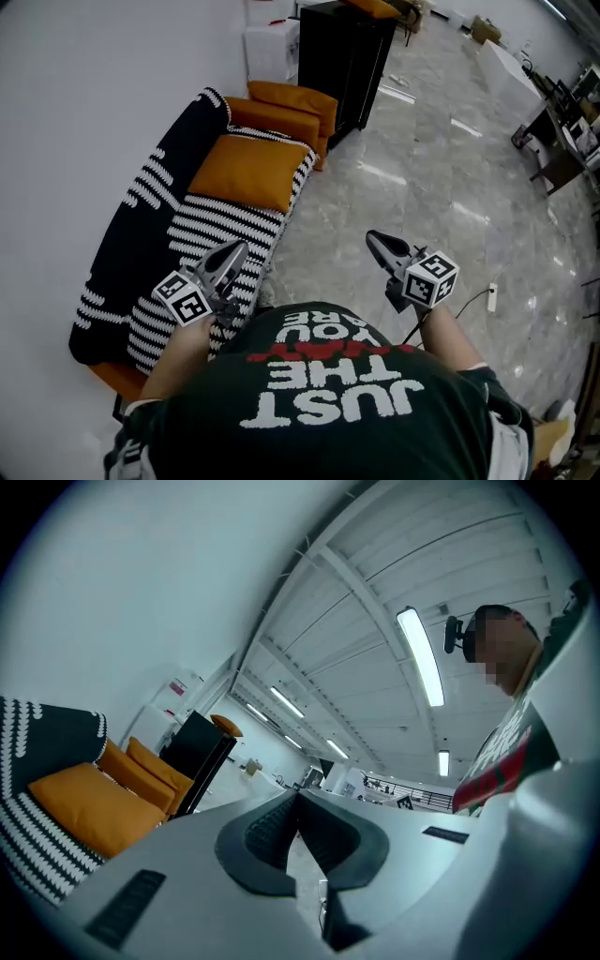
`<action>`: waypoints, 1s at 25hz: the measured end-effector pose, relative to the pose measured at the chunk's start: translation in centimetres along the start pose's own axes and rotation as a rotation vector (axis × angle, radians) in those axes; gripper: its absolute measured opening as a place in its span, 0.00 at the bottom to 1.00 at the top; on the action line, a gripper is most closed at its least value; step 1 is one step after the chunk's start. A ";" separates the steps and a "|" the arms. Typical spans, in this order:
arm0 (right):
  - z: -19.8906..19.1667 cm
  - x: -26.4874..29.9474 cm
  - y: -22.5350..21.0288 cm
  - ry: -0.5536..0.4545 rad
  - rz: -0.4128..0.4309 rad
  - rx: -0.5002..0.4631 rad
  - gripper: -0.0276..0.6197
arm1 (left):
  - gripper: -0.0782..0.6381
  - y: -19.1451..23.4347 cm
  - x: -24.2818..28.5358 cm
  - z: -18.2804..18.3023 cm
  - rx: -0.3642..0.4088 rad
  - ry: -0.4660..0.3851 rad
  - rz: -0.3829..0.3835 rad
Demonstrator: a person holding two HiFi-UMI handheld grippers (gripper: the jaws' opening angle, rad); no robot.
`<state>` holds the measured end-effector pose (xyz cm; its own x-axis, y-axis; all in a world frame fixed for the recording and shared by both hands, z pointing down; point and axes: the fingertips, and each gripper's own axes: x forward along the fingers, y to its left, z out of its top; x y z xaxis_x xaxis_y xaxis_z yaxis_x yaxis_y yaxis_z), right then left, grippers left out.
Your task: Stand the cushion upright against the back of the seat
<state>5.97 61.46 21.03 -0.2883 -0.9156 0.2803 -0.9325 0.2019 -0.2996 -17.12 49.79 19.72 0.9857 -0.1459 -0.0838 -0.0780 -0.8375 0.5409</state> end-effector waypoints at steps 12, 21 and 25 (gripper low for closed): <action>12.0 22.1 -6.9 0.019 -0.029 0.006 0.08 | 0.12 21.7 6.5 11.7 -0.068 0.035 -0.025; 13.1 29.6 -8.9 0.107 0.033 0.027 0.08 | 0.13 28.3 5.3 10.7 -0.184 0.049 0.073; 13.2 34.0 -11.3 0.144 0.108 0.025 0.08 | 0.12 32.0 6.2 8.5 -0.277 0.039 0.163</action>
<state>9.58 23.47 21.94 -0.4158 -0.8298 0.3722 -0.8893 0.2855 -0.3572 -14.76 17.62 29.40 0.9690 -0.2416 0.0518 -0.1970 -0.6289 0.7521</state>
